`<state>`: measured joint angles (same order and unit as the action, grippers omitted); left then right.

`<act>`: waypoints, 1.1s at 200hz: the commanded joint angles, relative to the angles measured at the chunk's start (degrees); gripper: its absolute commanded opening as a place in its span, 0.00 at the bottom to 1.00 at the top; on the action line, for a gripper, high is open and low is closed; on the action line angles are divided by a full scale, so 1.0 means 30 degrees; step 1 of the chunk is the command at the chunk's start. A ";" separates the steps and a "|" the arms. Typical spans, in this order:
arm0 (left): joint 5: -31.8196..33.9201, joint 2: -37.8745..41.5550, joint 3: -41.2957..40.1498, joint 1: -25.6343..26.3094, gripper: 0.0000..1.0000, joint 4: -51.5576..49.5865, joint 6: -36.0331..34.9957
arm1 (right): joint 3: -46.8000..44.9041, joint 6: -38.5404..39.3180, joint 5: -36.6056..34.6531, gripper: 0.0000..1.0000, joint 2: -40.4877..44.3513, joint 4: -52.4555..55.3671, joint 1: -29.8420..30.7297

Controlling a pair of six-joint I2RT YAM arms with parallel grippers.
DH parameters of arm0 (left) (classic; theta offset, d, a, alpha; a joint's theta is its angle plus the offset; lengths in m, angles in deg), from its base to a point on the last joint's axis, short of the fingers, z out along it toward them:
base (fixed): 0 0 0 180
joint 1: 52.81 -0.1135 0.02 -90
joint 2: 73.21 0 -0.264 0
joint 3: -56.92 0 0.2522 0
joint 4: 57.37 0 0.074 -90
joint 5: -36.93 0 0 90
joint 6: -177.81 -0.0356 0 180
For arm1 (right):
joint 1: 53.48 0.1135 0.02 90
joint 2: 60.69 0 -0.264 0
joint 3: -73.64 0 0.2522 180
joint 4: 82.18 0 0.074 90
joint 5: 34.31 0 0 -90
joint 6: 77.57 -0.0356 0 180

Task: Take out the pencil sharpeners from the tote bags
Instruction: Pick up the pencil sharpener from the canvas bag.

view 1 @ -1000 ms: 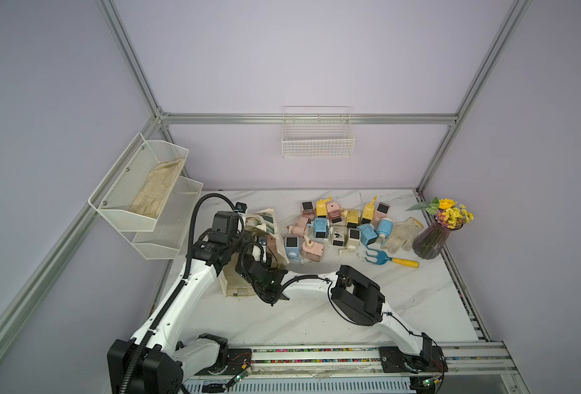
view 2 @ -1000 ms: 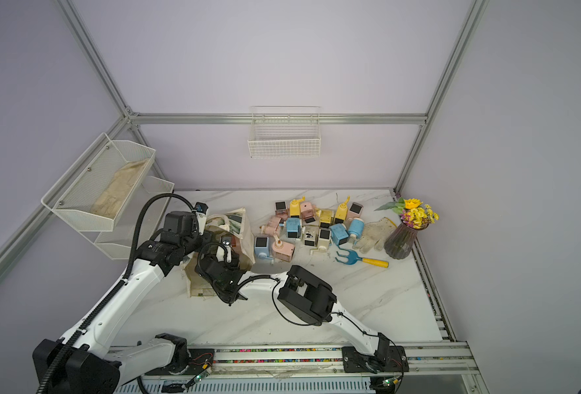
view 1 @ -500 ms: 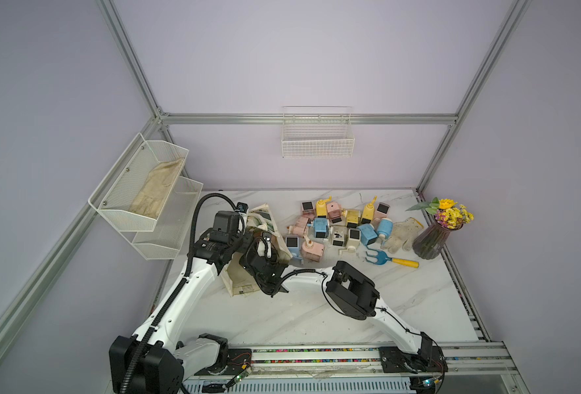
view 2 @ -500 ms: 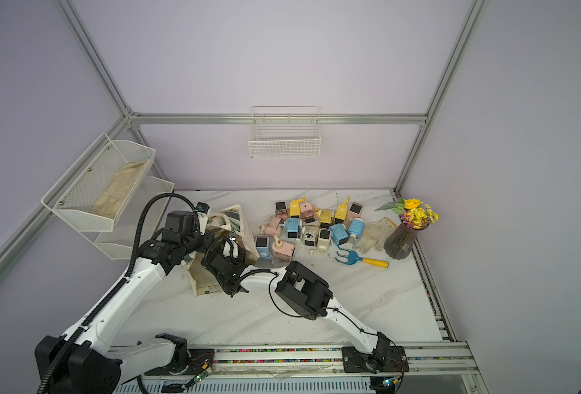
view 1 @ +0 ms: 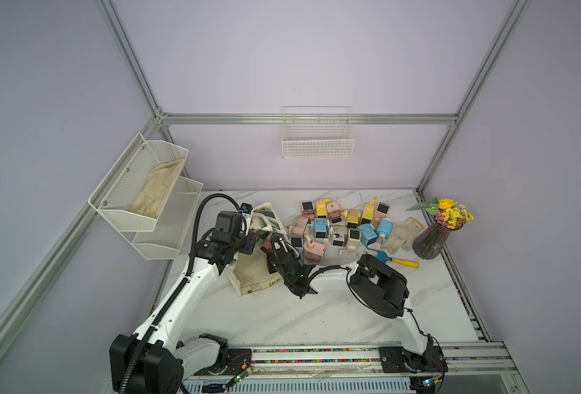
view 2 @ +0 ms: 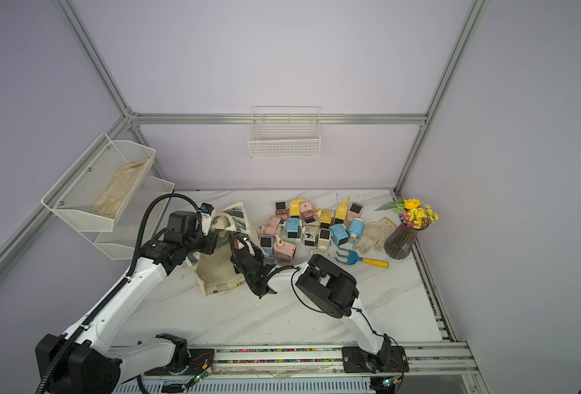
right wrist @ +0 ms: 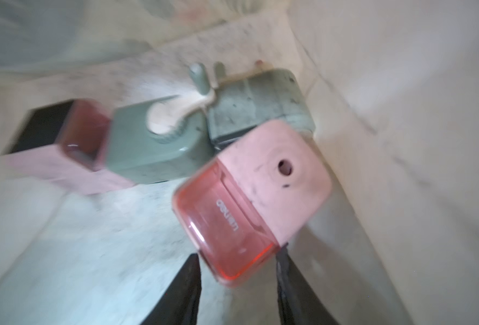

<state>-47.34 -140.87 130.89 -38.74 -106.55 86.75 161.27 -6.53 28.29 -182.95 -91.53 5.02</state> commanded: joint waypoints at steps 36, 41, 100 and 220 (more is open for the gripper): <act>0.0199 0.0006 0.1699 -0.0125 0.00 0.0351 0.0673 | 0.1794 -0.1658 0.2265 0.85 -0.0264 -0.0617 -0.0252; 0.0171 -0.0030 0.1701 -0.0140 0.00 0.0351 0.0679 | 0.2290 -0.2774 0.2095 0.87 -0.0546 0.0097 -0.0250; 0.0145 -0.0145 0.1665 -0.0087 0.00 0.0348 0.0675 | 0.5605 -1.0328 0.3019 0.88 -0.2817 0.4092 -0.0663; -0.0126 -0.0189 0.1719 -0.0059 0.00 0.0285 0.0720 | 0.5403 -1.4472 0.8262 0.87 -0.4167 0.2194 -0.1852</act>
<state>-47.14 -142.09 130.89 -38.78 -106.62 86.77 177.96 -43.33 46.30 -193.13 -80.99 2.00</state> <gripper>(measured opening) 0.047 0.867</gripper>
